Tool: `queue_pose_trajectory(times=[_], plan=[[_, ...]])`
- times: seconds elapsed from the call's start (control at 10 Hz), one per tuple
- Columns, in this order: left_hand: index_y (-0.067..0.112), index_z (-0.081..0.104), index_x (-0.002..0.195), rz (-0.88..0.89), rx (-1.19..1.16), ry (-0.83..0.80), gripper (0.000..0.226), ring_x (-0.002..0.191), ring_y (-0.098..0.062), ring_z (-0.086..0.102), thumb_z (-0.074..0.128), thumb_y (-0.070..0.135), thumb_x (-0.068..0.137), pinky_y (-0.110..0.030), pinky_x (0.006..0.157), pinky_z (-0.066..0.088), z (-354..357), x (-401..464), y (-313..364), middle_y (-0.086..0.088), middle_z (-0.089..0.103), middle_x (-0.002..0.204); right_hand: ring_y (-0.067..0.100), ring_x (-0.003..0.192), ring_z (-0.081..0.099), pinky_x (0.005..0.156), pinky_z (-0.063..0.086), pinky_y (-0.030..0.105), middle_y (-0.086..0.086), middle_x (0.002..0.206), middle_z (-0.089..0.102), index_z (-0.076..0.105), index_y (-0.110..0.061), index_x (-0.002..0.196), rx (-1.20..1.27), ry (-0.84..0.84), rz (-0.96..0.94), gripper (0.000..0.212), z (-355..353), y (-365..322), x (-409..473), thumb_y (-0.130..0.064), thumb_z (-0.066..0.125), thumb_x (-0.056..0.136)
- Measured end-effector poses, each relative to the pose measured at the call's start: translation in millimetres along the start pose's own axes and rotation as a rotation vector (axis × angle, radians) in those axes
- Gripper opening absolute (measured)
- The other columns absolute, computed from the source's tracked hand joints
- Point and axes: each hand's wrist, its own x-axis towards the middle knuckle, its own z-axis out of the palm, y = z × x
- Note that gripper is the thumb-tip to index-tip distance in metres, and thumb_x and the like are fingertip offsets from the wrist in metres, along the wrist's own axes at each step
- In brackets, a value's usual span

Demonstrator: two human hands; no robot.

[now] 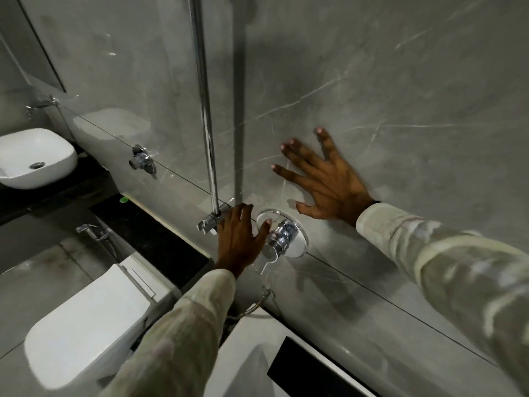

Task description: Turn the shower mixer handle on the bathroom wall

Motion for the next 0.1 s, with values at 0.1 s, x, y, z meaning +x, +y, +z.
queue_pose_trajectory(times=[0.1], plan=[[0.021,0.026,0.16,0.011,0.107,0.028,0.086,0.161,-0.034,0.017,0.032,0.074,0.093,-0.059,0.129,0.011,-43.6,3.1,-18.0,-0.01,0.025,0.173,0.04,0.173,-0.009,0.137,-0.004,0.068,0.017,0.186,-0.015,-0.01,-0.035,0.178,0.043,0.021,-0.003,0.101,-24.5,0.6,16.8,-0.081,0.032,0.099]])
